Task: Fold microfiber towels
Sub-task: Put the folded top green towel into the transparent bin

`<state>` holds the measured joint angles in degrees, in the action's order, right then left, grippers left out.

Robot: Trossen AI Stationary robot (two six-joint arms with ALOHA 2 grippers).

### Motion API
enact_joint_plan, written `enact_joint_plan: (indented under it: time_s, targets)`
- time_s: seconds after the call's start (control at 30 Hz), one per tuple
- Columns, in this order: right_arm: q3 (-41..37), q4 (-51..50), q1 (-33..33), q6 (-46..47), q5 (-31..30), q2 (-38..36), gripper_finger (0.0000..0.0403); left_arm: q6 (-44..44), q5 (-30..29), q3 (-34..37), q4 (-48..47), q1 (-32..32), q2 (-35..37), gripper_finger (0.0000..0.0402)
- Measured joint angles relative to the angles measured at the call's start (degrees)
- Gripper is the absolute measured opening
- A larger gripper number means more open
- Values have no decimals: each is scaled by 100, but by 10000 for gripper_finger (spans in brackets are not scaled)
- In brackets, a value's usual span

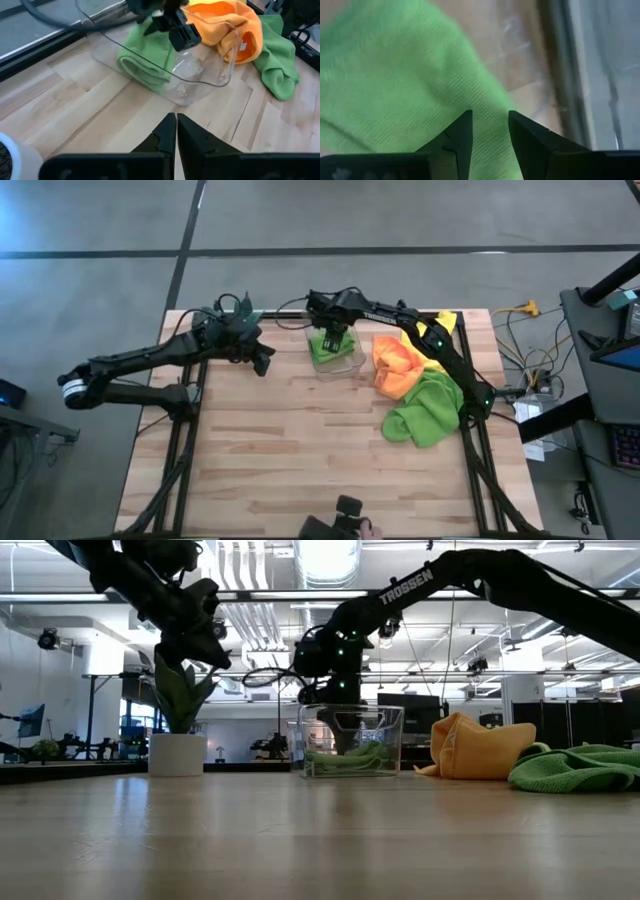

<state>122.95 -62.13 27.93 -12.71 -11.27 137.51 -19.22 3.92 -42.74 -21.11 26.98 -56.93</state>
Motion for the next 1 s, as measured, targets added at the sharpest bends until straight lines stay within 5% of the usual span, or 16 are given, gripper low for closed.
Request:
enact_joint_plan:
  time_s: [0.3,0.67,1.0]
  targets:
    - [104,-325,-105,-81,1984,-238,121,4,-10,0,9,0,-2,0]
    - [-635,-264,-348,-78,1661,-238,121,60,-128,0,19,0,-2,0]
    - [-600,379,-275,223,505,-170,121,157,-124,4,123,0,-48,0]
